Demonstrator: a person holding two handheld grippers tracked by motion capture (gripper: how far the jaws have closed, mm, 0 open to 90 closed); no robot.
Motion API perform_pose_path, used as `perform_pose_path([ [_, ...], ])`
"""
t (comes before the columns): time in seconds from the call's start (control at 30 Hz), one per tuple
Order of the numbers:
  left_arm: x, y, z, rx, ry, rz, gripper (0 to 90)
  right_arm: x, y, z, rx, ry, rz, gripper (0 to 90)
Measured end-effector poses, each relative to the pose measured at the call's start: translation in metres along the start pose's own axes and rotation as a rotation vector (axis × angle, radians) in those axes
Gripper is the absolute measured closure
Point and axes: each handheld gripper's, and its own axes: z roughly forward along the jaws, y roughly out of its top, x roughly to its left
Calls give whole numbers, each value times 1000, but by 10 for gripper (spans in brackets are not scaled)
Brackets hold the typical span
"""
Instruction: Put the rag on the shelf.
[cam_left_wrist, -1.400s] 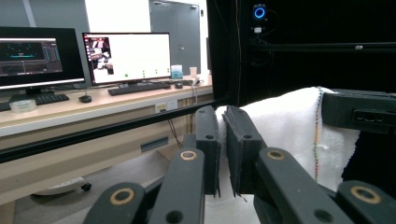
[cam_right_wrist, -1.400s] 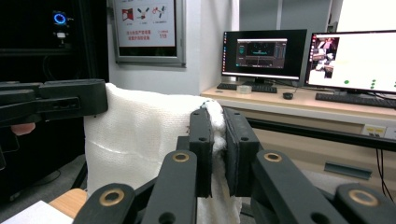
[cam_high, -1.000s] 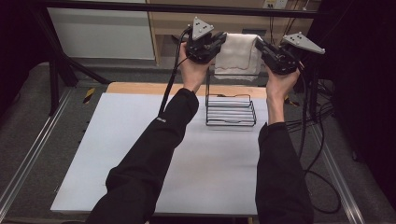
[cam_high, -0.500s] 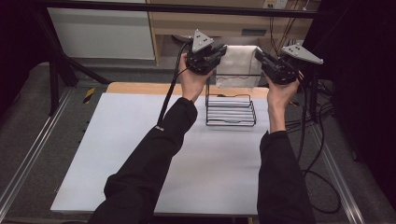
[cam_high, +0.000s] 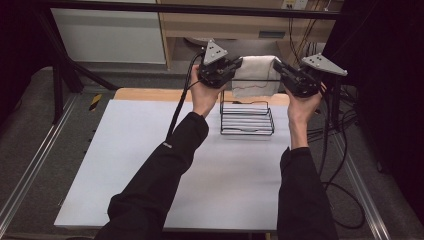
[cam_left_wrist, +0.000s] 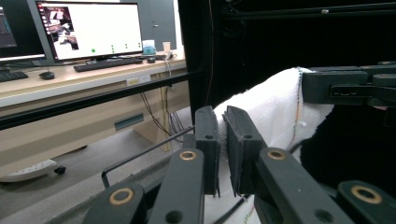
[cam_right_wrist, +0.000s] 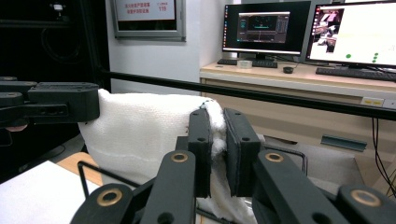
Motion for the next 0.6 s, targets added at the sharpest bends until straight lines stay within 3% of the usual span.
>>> perform_pose_path([
  [0.6,-12,-12,-15,50,-38,9,825,6,-16,-21,35,37,-28,805],
])
